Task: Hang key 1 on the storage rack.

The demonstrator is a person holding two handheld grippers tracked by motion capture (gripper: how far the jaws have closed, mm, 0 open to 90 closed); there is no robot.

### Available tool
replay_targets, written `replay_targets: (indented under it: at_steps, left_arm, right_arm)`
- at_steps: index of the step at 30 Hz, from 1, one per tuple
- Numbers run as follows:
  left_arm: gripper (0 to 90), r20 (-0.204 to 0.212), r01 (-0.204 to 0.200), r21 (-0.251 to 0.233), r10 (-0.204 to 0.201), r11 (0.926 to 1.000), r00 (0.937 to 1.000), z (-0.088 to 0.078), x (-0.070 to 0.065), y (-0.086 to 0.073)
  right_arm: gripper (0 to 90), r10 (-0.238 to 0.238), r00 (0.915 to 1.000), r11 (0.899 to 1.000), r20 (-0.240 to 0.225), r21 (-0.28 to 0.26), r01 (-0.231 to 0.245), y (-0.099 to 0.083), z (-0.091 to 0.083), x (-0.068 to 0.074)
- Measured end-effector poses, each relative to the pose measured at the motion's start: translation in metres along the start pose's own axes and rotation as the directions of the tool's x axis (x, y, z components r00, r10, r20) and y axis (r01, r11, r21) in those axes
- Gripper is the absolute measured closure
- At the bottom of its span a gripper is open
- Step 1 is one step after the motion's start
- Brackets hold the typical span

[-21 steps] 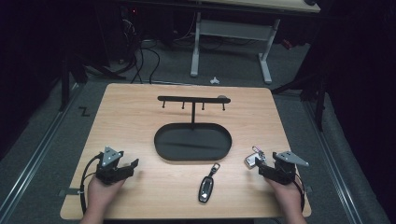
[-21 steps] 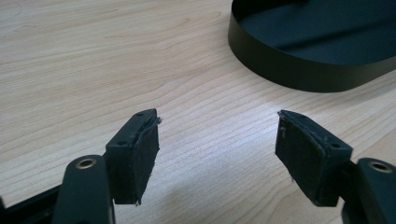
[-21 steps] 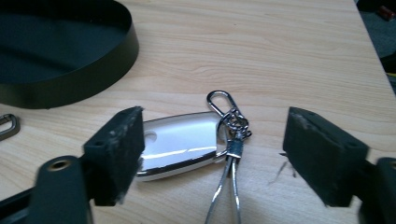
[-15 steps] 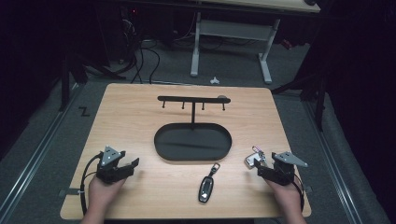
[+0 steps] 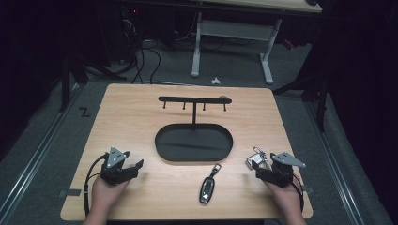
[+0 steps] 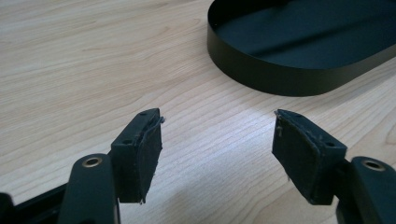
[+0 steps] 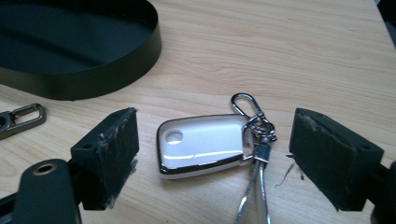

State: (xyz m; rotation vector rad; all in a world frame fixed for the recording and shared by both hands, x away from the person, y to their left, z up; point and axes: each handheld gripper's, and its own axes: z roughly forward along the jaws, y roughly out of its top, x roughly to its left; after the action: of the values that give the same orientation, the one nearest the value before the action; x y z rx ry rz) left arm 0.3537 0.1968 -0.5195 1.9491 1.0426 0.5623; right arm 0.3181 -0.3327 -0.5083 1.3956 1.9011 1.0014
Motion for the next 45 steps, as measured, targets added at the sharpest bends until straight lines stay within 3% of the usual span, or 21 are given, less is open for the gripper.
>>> replay_targets:
  at_steps: [9,12,21,22,26,27,28,29,30,31,32,33,34,36,37,38,39,40,41,43,45]
  left_arm:
    - [33.6,0.016,-0.004,-0.026,0.004,0.9996,0.9999,-0.002,-0.005,0.005]
    - [33.3,0.025,-0.007,-0.04,0.008,0.9992,0.9997,-0.002,-0.009,0.008]
    - [32.6,0.039,-0.023,-0.027,0.024,0.9994,0.999,-0.001,-0.01,0.006]
    - [32.6,0.042,-0.019,-0.031,0.02,0.9993,0.9989,-0.002,-0.01,0.006]
    - [32.7,0.048,-0.021,-0.046,0.023,0.9987,0.9986,-0.003,-0.008,0.006]
    - [32.7,0.051,-0.017,-0.046,0.019,0.9988,0.9985,-0.002,-0.007,0.007]
    - [32.7,0.052,-0.014,-0.047,0.016,0.9988,0.9985,-0.001,-0.007,0.008]
    - [32.7,0.052,-0.014,-0.047,0.016,0.9988,0.9985,-0.001,-0.007,0.008]
    - [32.7,0.048,-0.022,-0.043,0.024,0.9988,0.9986,0.0,-0.008,0.009]
    - [32.7,0.048,-0.022,-0.043,0.024,0.9988,0.9986,0.0,-0.008,0.009]
    - [32.7,0.049,-0.023,-0.041,0.025,0.9989,0.9985,-0.001,-0.009,0.009]
    - [32.7,0.048,-0.026,-0.042,0.028,0.9988,0.9985,-0.002,-0.01,0.008]
    - [32.7,0.048,-0.028,-0.042,0.03,0.9987,0.9984,-0.004,-0.01,0.008]
    - [32.7,0.049,-0.024,-0.043,0.026,0.9988,0.9984,-0.005,-0.01,0.008]
    - [32.7,0.048,-0.015,-0.05,0.018,0.9986,0.9987,-0.004,-0.009,0.008]
    - [32.7,0.048,-0.015,-0.05,0.018,0.9986,0.9987,-0.004,-0.009,0.008]
    - [32.7,0.047,-0.013,-0.049,0.015,0.9987,0.9988,-0.003,-0.008,0.008]
    - [32.7,0.045,-0.018,-0.04,0.02,0.999,0.9988,-0.002,-0.008,0.007]
    - [32.7,0.045,-0.018,-0.04,0.02,0.999,0.9988,-0.002,-0.008,0.007]
    - [32.7,0.046,-0.023,-0.033,0.024,0.9992,0.9986,-0.001,-0.009,0.007]
    - [32.8,0.049,-0.026,-0.036,0.028,0.999,0.9984,-0.001,-0.01,0.007]
  right_arm:
    - [24.7,-0.037,0.9986,0.999,-0.039,-0.017,0.036,0.004,-0.003,0.017]
    - [27.7,-0.071,0.9954,0.997,-0.065,-0.026,0.07,0.004,-0.004,0.031]
    - [29.7,-0.059,0.9881,0.998,-0.142,-0.037,0.055,0.008,0.004,0.061]
    - [31.9,-0.07,0.9847,0.997,-0.16,-0.036,0.065,0.009,0.005,0.071]
    - [37.5,-0.089,0.9797,0.996,-0.179,-0.04,0.083,0.011,0.007,0.086]
    - [40.6,-0.085,0.9759,0.996,-0.201,-0.03,0.08,0.011,0.007,0.09]
    - [42.1,-0.103,0.9656,0.995,-0.239,-0.013,0.103,0.011,0.01,0.1]
    - [42.1,-0.103,0.9656,0.995,-0.239,-0.013,0.103,0.011,0.01,0.1]
    - [46.7,-0.139,0.9551,0.99,-0.262,-0.005,0.143,0.009,0.012,0.11]
    - [46.7,-0.139,0.9551,0.99,-0.262,-0.005,0.143,0.009,0.012,0.11]
    - [48.8,-0.148,0.9475,0.988,-0.283,0.003,0.155,0.007,0.013,0.117]
    - [48.8,-0.148,0.9475,0.988,-0.283,0.003,0.155,0.007,0.013,0.117]
    - [52.6,-0.143,0.9399,0.988,-0.31,0.015,0.155,0.005,0.013,0.124]
    - [55.3,-0.145,0.9348,0.987,-0.324,0.015,0.159,0.004,0.013,0.127]
    - [61.7,-0.151,0.9237,0.986,-0.352,0.011,0.165,0.003,0.011,0.134]
    - [65.6,-0.161,0.9179,0.985,-0.363,0.005,0.174,0.004,0.01,0.137]
    - [65.6,-0.161,0.9179,0.985,-0.363,0.005,0.174,0.004,0.01,0.137]
    - [74.1,-0.155,0.9088,0.985,-0.387,0.01,0.173,0.004,0.008,0.141]
    - [74.1,-0.155,0.9088,0.985,-0.387,0.01,0.173,0.004,0.008,0.141]
    - [83.4,-0.144,0.8974,0.985,-0.417,0.031,0.172,0.004,0.008,0.145]
    - [89.9,-0.16,0.8937,0.98,-0.419,0.04,0.195,0.002,0.006,0.149]
